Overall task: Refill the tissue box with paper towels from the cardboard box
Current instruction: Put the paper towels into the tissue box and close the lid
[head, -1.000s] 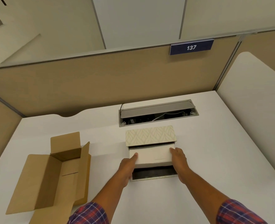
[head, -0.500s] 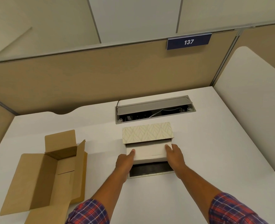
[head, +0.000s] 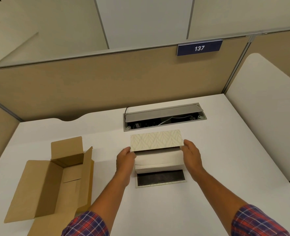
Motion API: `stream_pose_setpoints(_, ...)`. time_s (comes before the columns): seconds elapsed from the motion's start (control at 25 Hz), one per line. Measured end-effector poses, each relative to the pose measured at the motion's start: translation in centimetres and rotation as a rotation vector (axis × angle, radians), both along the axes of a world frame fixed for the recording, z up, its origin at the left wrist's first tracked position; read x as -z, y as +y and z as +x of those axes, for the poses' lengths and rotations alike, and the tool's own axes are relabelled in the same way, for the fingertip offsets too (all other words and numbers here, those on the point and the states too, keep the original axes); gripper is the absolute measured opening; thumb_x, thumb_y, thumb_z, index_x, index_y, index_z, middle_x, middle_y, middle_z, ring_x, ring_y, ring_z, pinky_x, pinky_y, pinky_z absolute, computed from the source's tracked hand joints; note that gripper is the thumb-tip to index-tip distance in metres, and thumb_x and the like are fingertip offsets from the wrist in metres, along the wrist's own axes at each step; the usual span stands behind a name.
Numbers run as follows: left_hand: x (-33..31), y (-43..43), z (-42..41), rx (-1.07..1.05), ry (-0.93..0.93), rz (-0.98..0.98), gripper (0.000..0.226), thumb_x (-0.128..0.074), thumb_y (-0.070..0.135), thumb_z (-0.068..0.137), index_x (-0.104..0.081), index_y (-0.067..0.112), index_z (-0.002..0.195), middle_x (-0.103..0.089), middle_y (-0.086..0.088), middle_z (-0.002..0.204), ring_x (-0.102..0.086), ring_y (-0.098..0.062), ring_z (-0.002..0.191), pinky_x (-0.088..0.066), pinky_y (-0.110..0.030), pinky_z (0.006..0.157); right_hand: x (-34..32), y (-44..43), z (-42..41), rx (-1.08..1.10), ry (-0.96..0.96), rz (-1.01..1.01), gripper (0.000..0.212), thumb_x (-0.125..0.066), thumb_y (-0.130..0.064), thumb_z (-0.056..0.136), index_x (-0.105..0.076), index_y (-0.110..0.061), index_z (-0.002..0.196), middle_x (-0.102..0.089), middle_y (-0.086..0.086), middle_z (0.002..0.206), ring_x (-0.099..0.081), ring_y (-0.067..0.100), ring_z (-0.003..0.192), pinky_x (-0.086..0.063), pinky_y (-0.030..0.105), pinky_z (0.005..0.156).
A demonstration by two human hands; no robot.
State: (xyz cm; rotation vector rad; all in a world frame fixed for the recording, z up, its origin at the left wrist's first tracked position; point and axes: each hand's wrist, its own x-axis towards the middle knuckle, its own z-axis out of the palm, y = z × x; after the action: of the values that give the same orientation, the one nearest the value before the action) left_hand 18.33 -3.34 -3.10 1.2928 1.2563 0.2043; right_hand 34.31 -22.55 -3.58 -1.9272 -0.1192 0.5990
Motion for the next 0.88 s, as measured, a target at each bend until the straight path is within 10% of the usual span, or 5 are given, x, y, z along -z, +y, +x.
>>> stream_pose_setpoints(0.12, -0.5, 0.1, 0.1, 0.048, -0.068, 0.004, 0.040, -0.051, 0.000, 0.096, -0.073, 0.035, 0.101, -0.073, 0.015, 0.110, -0.064, -0.004, 0.100, -0.049, -0.022, 0.073, -1.0, 0.1, 0.5, -0.024, 0.020, 0.080, 0.024, -0.046, -0.021, 0.107, -0.064, -0.036, 0.109, -0.068, -0.012, 0.115, -0.060, 0.018, 0.114, -0.042, 0.031, 0.100)
stream_pose_setpoints(0.24, -0.8, 0.0, -0.3, 0.026, -0.099, -0.022, 0.034, -0.053, 0.010, 0.103, -0.068, 0.040, 0.096, -0.069, 0.018, 0.104, -0.063, -0.003, 0.098, -0.048, -0.030, 0.086, -1.0, -0.3, 0.4, -0.047, 0.015, 0.076, 0.022, -0.043, -0.025, 0.108, -0.060, -0.033, 0.120, -0.065, -0.007, 0.122, -0.058, 0.017, 0.114, -0.041, 0.032, 0.100)
stream_pose_setpoints(0.6, -0.4, -1.7, -3.3, 0.063, -0.145, -0.024, 0.026, -0.046, 0.045, 0.110, -0.056, 0.034, 0.132, -0.061, 0.005, 0.139, -0.058, -0.016, 0.126, -0.044, -0.040, 0.111, -0.2, -2.5, -1.3, -0.076, -0.022, -0.066, 0.043, -0.040, -0.039, 0.110, -0.056, -0.020, 0.146, -0.059, -0.004, 0.136, -0.054, 0.022, 0.132, -0.039, 0.046, 0.120)
stream_pose_setpoints(0.88, 0.2, -4.0, -5.2, 0.069, -0.118, -0.001, 0.061, -0.033, 0.067, 0.104, -0.058, 0.027, 0.145, -0.065, 0.001, 0.141, -0.058, -0.024, 0.135, -0.041, -0.044, 0.117, 1.0, -4.1, -3.8, -0.025, -0.109, -0.192, 0.033, -0.034, -0.057, 0.106, -0.057, -0.034, 0.104, -0.064, -0.005, 0.104, -0.057, 0.020, 0.101, -0.039, 0.052, 0.112)
